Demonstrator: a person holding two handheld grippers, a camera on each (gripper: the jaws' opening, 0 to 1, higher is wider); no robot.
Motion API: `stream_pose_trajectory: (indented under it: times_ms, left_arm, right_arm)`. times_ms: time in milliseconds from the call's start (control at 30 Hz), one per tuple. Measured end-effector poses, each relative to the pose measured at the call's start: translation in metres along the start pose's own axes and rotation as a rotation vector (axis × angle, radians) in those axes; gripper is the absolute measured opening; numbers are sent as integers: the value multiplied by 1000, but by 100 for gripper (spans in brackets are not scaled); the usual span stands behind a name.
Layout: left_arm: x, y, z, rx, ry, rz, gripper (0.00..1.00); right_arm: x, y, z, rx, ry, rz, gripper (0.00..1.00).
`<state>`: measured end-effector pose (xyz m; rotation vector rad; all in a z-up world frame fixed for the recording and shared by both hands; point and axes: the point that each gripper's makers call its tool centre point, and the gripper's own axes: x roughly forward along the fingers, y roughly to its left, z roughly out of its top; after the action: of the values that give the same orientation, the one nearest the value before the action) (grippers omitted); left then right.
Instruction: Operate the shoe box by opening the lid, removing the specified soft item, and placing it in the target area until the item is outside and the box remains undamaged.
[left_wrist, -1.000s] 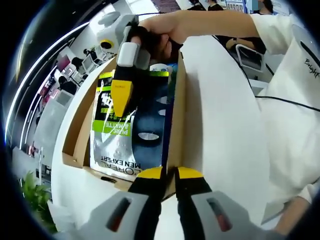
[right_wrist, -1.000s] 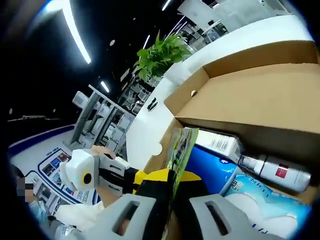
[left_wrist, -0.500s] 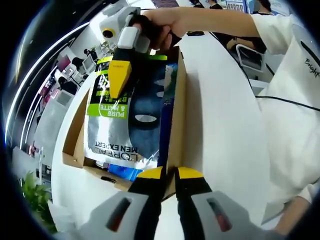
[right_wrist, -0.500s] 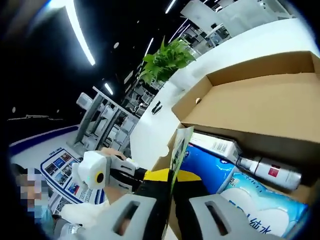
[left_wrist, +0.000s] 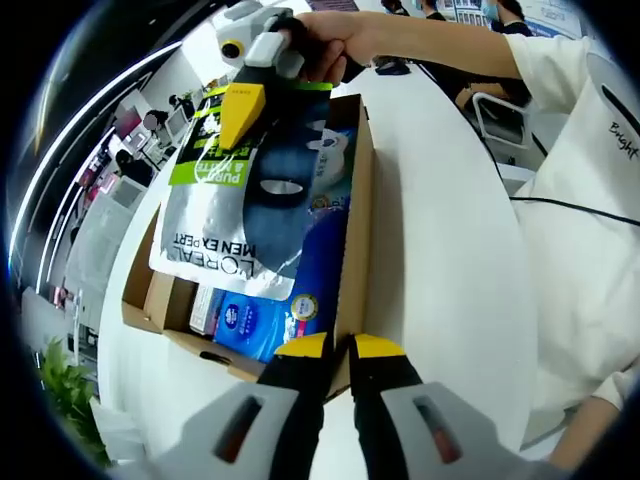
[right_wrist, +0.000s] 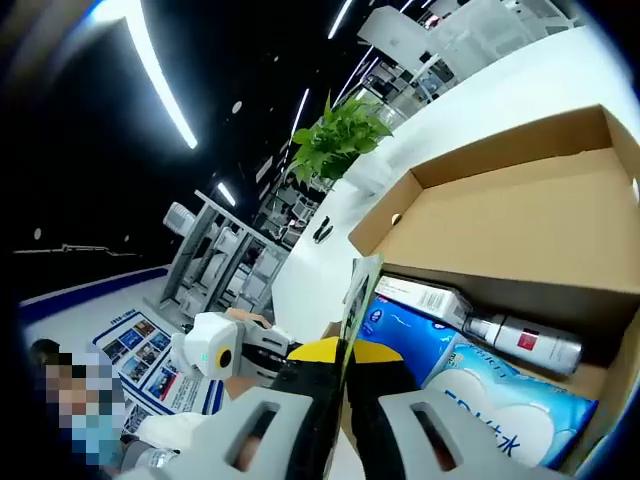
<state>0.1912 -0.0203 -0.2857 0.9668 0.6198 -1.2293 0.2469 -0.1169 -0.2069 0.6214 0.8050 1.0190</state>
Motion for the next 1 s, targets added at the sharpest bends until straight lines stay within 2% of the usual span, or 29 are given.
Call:
stream_pose_trajectory:
  times_ms: [200, 567, 767, 1000]
  left_arm:
    - [0, 0, 0, 0, 2, -1, 7]
    - [0, 0, 0, -4, 5, -4, 7]
    - [0, -2, 0, -10, 10, -3, 6]
    - [-1, -2, 0, -11, 6, 0, 7]
  right_arm:
    - [-12, 8, 6, 51, 14, 47, 0]
    - [-34, 13, 11, 48, 12, 40, 0]
    - [-51, 22, 21, 42, -14, 59, 0]
    - [-62, 24, 18, 49, -29, 72, 0]
